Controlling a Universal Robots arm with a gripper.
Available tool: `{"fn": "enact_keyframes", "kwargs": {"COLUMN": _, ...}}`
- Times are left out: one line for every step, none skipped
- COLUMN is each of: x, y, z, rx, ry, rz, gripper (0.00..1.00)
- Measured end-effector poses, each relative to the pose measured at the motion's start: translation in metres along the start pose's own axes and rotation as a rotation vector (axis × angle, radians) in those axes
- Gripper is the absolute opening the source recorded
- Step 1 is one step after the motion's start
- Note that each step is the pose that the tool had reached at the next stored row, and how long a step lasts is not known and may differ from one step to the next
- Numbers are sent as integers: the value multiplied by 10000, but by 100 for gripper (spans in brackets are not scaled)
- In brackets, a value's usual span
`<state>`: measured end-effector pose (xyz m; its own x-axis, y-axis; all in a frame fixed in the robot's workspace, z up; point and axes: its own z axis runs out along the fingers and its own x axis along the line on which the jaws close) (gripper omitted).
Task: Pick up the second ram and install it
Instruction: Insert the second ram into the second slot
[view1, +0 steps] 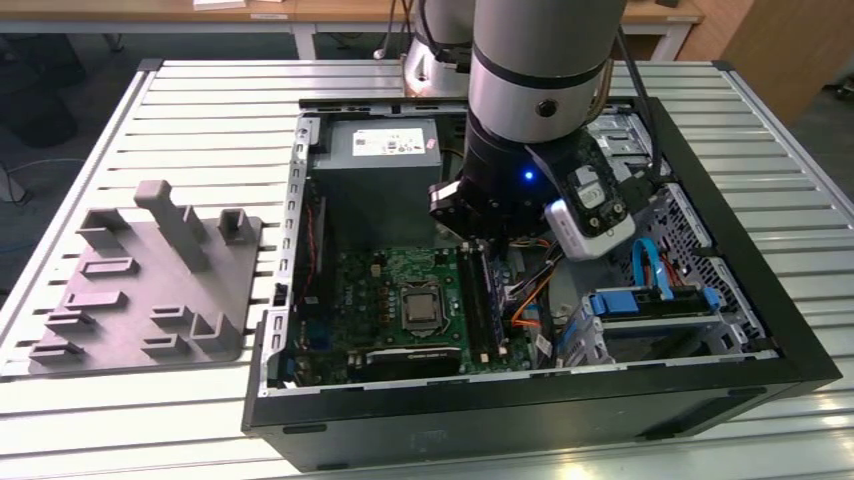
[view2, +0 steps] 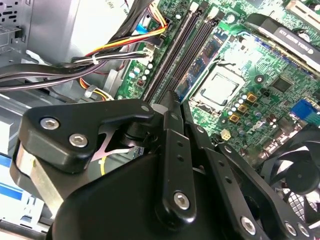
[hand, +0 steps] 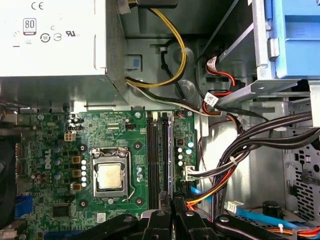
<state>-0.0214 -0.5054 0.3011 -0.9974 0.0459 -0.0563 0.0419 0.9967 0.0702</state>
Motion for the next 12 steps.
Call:
{"fn": "enact_keyframes", "kwargs": {"x": 0, "y": 0, "z": 0, "rx": -1, "ry": -1, "rz": 0, "gripper": 14}}
{"fn": "enact_keyframes", "kwargs": {"x": 0, "y": 0, "z": 1, "rx": 0, "ry": -1, "rz": 0, "gripper": 14}}
{"fn": "enact_keyframes", "kwargs": {"x": 1, "y": 0, "z": 4, "rx": -1, "ry": 15, "rz": 3, "gripper": 14}}
{"fn": "enact_keyframes", "kwargs": {"x": 1, "y": 0, "z": 9, "rx": -2, "ry": 67, "rz": 6, "gripper": 14}}
{"fn": "enact_keyframes", "kwargs": {"x": 1, "y": -1, "z": 13, "rx": 6, "ry": 180, "rz": 14, "gripper": 14}}
{"fn": "enact_keyframes", "kwargs": {"x": -2, "y": -1, "z": 16, "rx": 16, "ry": 334, "rz": 24, "gripper": 14}}
{"fn": "enact_keyframes", "kwargs": {"x": -5, "y": -1, "z": 19, "rx": 21, "ry": 475, "rz": 33, "gripper": 14}}
{"fn": "enact_keyframes", "kwargs": {"x": -5, "y": -1, "z": 19, "rx": 24, "ry": 502, "rz": 34, "gripper": 14}}
{"fn": "enact_keyframes", "kwargs": {"x": -5, "y": -1, "z": 19, "rx": 25, "ry": 505, "rz": 36, "gripper": 14}}
{"fn": "enact_keyframes", "kwargs": {"x": -4, "y": -1, "z": 18, "rx": 25, "ry": 508, "rz": 37, "gripper": 14}}
{"fn": "enact_keyframes", "kwargs": {"x": -5, "y": -1, "z": 19, "rx": 25, "ry": 508, "rz": 36, "gripper": 14}}
{"fn": "enact_keyframes", "kwargs": {"x": -5, "y": -1, "z": 22, "rx": 32, "ry": 507, "rz": 36, "gripper": 14}}
